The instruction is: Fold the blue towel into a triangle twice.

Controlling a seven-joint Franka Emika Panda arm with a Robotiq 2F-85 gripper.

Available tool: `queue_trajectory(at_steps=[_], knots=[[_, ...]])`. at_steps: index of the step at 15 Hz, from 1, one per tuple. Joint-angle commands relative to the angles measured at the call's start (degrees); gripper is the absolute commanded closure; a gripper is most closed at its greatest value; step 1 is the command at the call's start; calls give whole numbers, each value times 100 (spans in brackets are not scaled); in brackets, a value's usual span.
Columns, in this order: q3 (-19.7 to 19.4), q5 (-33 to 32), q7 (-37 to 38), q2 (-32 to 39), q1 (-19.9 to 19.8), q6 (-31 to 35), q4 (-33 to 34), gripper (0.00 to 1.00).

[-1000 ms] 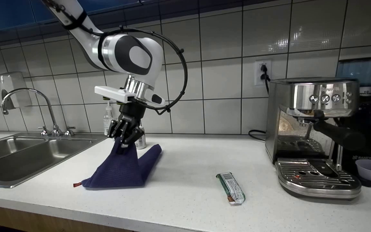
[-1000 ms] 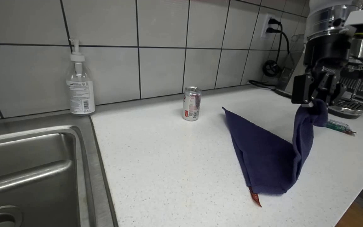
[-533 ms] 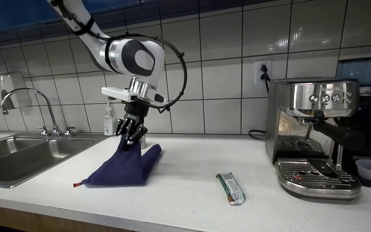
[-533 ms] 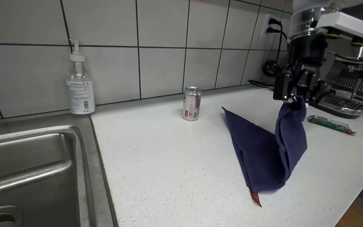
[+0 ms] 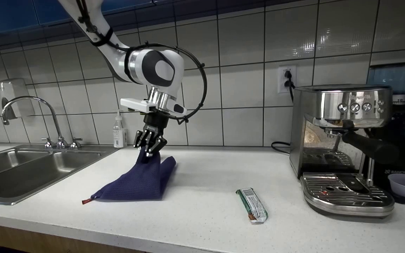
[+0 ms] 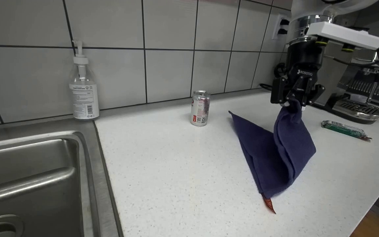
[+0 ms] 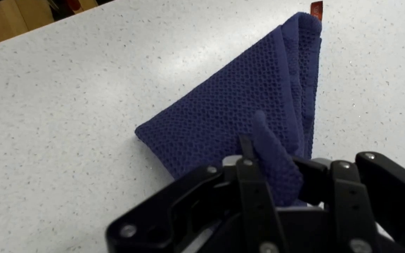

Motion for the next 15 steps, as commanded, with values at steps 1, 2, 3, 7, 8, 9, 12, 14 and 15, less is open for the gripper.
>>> queue_trajectory(at_steps=[1,2,3,7,8,9,12,14,15], knots=[[61,67,239,322,-12,-189,494,99],[69,70,247,375,-12,-197,563,99],[78,67,255,423,-10,-203,633,99],[118,61,289,560,-5,-224,832,99],[123,54,293,582,-2,-228,868,99],[127,44,305,605,3,-228,903,99],[145,29,343,672,10,-227,986,99],[153,27,371,712,13,-235,1039,99],[154,26,383,727,16,-234,1058,99]])
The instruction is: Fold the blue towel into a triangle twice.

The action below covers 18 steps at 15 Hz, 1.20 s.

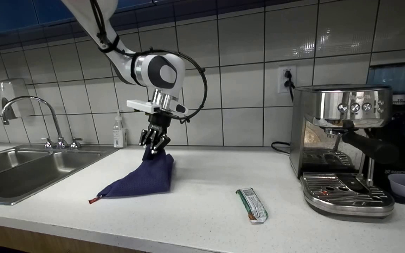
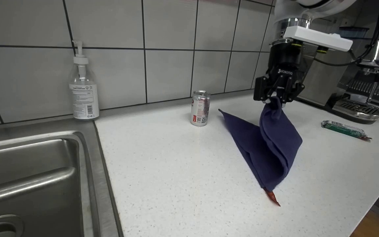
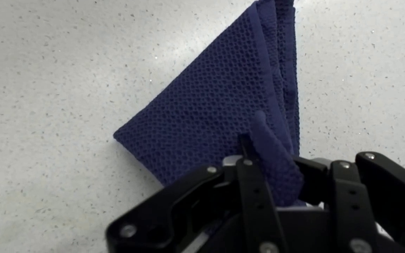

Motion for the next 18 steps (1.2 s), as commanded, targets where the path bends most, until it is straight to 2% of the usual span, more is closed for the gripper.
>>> queue_trajectory(at_steps=[1,4,5,6,8,15,18], knots=[[29,15,220,141,11,-205,287,99],[29,29,292,173,24,-166,313,99],[29,35,342,178,35,-145,316,71],[30,42,388,173,45,-122,304,70],[37,40,435,165,64,-111,296,57],[41,44,456,131,100,-112,267,3],[36,29,420,82,93,-122,225,0]])
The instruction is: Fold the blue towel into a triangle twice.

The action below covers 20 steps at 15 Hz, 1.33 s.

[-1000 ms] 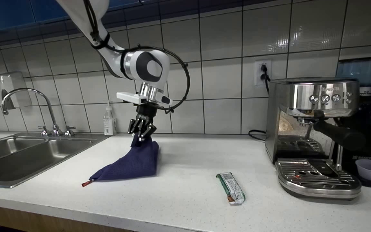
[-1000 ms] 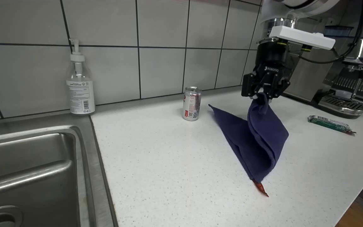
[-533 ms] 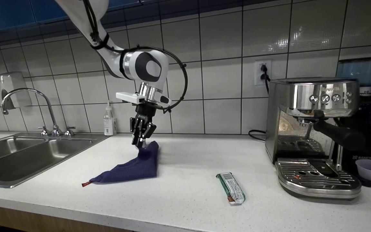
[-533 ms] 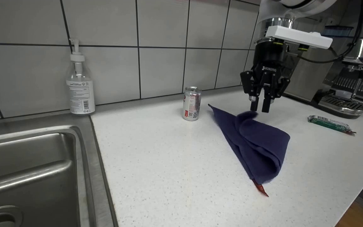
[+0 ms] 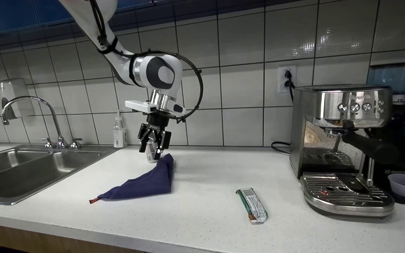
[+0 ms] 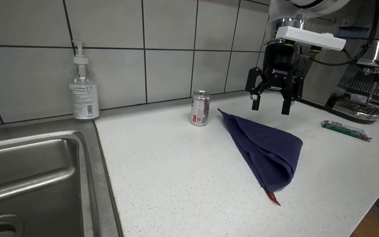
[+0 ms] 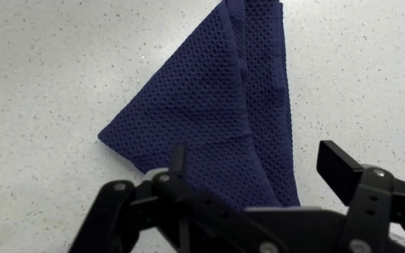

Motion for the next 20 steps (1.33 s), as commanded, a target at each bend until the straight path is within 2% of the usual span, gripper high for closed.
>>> queue_trajectory(at_steps=[1,10,20], knots=[[27,5,102,-45,-18,-127,66,0],[-9,-211,-302,-591,-57,-136,-439,0],[-117,-769,-831,-2030,-82,-6,-1984,0]])
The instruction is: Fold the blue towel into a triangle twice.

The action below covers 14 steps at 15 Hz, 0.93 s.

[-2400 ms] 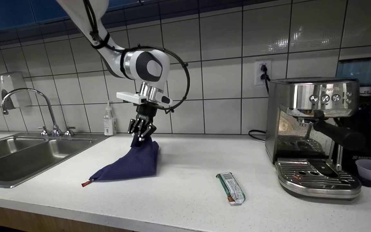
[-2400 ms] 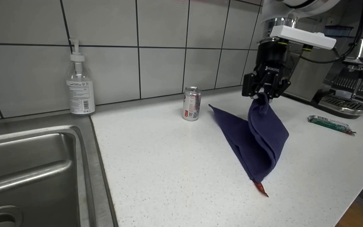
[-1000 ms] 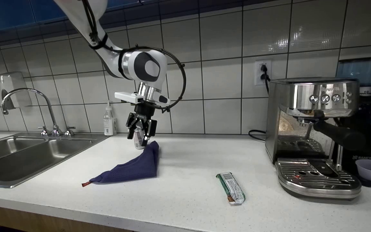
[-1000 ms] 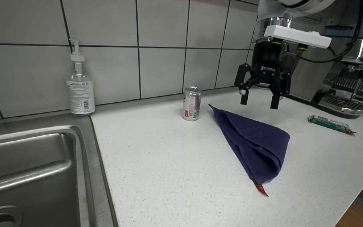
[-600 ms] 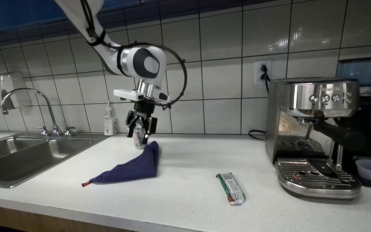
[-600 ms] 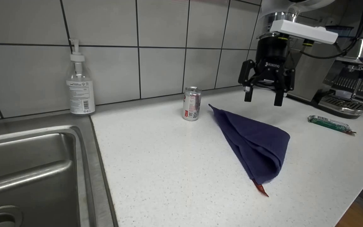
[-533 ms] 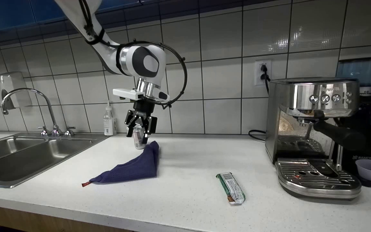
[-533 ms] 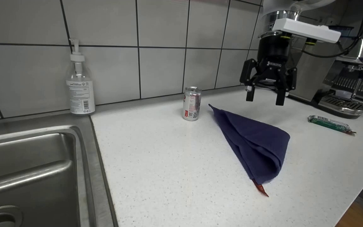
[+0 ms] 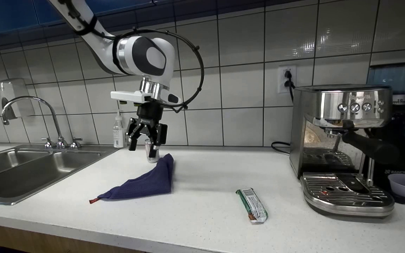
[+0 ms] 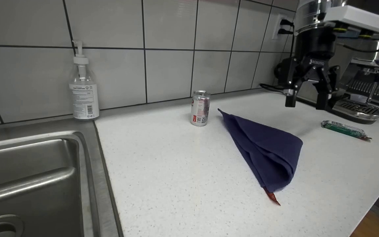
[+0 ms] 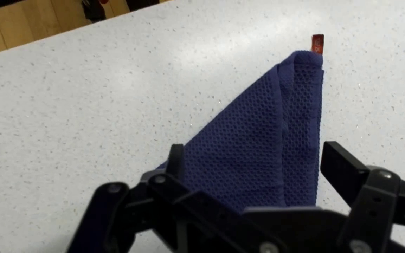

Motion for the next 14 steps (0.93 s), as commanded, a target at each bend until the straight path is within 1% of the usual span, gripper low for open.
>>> queue_trajectory(at_steps=[1,6,10,11,14], knots=[[-29,-330,-235,-839,-66,30,-798,0],[-73,-726,-371,-1624,-92,33,-1528,0],[-56,-1056,-431,-2148,-92,-52,-1935,0],[-52,-857,-280,-1703,-65,-4,-1617,0],[-52,-949,-318,-1955,-66,-12,-1818,0]])
